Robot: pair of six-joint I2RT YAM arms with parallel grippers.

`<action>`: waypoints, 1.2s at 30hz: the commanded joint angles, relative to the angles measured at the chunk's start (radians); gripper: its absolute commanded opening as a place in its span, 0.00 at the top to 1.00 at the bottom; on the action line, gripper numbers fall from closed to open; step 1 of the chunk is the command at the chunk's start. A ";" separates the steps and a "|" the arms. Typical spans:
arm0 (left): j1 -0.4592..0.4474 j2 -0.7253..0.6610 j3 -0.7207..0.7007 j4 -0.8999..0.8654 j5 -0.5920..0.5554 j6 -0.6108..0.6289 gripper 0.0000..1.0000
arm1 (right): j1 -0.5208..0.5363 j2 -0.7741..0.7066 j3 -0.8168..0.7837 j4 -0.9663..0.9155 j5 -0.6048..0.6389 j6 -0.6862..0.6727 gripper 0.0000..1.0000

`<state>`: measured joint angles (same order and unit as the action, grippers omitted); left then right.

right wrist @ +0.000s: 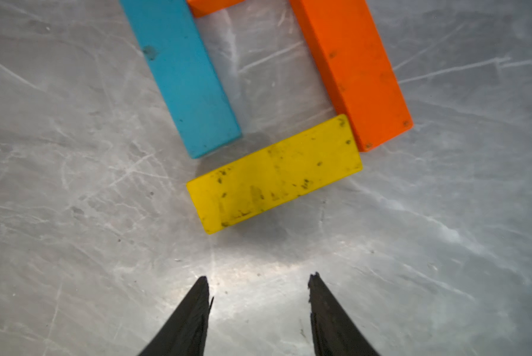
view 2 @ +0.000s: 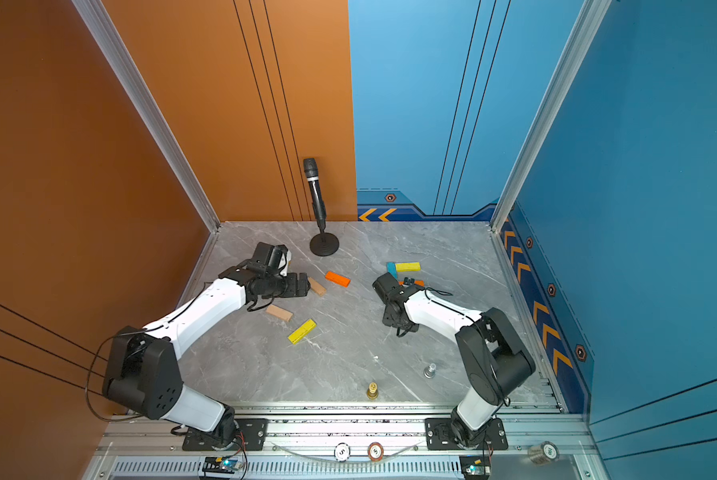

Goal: Assemble the number 6 with building blocks
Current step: Assemble the building block at the center of the board.

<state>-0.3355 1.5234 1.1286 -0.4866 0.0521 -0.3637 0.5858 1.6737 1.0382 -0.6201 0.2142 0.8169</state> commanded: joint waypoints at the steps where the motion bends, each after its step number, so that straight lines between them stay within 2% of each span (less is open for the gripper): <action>1: -0.013 0.002 0.032 -0.002 -0.014 0.012 0.02 | 0.010 0.061 0.051 -0.032 0.020 0.000 0.47; 12: -0.014 0.000 0.030 -0.001 -0.017 0.016 0.02 | -0.018 0.159 0.096 -0.023 0.014 -0.065 0.48; 27: -0.014 0.007 0.032 -0.001 -0.019 0.017 0.02 | -0.085 0.136 0.010 0.082 -0.072 -0.245 0.48; 36: -0.014 0.011 0.033 -0.001 -0.019 0.018 0.02 | -0.090 0.138 0.002 0.086 -0.089 -0.271 0.48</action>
<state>-0.3420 1.5234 1.1286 -0.4866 0.0517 -0.3630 0.5026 1.7950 1.0786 -0.5159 0.1455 0.5751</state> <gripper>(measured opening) 0.976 0.520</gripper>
